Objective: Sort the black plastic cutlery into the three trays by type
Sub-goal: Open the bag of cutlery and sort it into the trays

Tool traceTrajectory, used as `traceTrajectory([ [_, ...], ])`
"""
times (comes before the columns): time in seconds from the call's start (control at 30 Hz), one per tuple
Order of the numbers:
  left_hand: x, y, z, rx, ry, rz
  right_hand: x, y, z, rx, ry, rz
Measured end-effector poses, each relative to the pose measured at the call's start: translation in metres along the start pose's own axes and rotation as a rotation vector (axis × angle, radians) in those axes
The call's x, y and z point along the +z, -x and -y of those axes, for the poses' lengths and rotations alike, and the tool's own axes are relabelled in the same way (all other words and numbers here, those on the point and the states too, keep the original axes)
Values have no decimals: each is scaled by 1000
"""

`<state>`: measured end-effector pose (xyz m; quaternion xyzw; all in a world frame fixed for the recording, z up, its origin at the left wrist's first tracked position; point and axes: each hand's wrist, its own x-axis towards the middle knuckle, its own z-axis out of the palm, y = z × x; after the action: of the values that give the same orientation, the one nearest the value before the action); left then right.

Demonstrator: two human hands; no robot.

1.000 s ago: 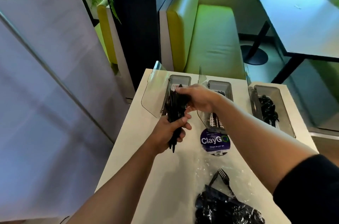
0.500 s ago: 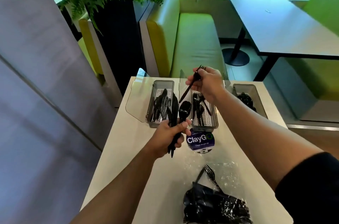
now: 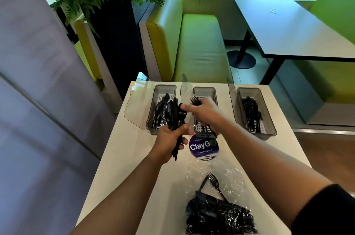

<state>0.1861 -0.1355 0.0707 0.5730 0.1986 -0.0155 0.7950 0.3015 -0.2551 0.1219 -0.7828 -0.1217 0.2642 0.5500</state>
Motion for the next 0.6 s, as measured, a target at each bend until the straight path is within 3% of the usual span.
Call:
traceTrajectory([
  [0.13,2,-1,2,-6,-12,-9,12,0,-7,36,-27,16],
  [0.37,0,3,0,-22,42,40,-1,-11,1,32,-359,-42],
  [0.6,-5,1,4,-28,56,81,-39,-34,17,-19,-694,-343],
])
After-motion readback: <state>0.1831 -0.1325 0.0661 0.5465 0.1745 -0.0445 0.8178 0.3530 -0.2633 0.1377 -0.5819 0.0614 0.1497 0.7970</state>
